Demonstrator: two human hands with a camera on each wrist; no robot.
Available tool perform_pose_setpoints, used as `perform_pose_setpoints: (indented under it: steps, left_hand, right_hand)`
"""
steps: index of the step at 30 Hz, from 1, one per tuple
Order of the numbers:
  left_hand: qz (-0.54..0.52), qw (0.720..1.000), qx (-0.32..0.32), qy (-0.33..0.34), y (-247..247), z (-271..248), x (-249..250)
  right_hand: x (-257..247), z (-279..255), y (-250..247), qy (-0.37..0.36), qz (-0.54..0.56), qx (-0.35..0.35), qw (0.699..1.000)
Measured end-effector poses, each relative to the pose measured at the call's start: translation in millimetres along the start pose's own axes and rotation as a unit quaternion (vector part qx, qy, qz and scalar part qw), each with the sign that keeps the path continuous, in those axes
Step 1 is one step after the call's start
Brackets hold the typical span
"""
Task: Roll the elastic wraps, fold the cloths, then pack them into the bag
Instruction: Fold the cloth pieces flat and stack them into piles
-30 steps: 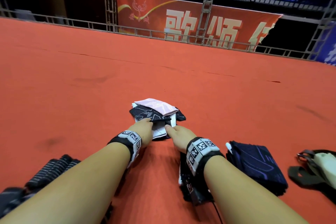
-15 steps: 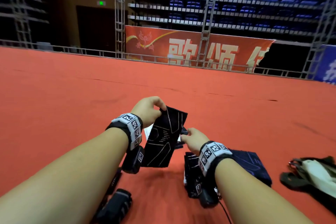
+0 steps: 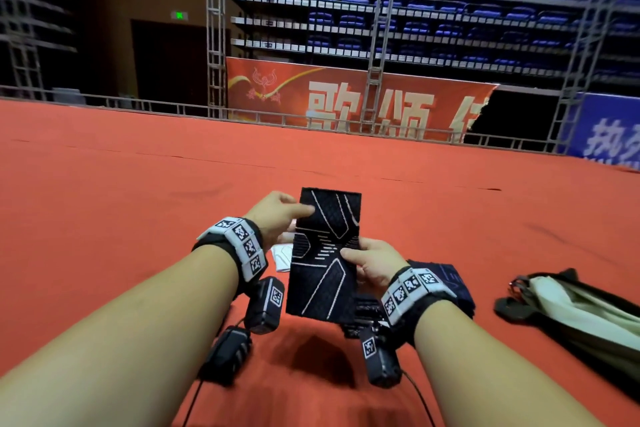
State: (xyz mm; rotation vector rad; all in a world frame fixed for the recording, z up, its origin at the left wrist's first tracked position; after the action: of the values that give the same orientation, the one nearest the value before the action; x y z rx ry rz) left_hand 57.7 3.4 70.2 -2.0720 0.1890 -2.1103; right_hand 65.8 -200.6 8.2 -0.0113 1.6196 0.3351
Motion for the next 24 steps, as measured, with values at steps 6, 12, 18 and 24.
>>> perform_pose_setpoints:
  steps: [6, 12, 18, 24]
  left_hand:
    - [0.086, 0.989, -0.103, -0.056, 13, -24, -42]
    - [0.107, 0.990, -0.079, -0.048, 5, -40, -59]
    - [0.123, 0.986, -0.093, -0.068, -6, -44, -69]
    - [0.126, 0.981, -0.119, -0.091, -7, -46, -71]
  right_hand:
    - [7, -19, -1, 0.005, -0.057, 0.022, 0.998]
    - [33, -26, -1, 0.043, -0.086, 0.033, 0.995]
    - [40, -30, 8, 0.070, -0.057, 0.030, 0.996]
    - [38, -23, 9, 0.076, -0.060, 0.046, 0.994]
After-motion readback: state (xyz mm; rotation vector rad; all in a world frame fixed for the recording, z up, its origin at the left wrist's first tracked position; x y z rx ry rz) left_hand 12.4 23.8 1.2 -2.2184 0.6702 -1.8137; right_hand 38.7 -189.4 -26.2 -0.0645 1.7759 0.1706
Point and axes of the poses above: each hand's wrist, its own z-axis towards the middle knuckle, its own y-axis out of the palm, x = y × z, the point moved 1 cm from there along z, towards the middle knuckle, and after that the axes turned 12 degrees about z, right-handed, at the moved point
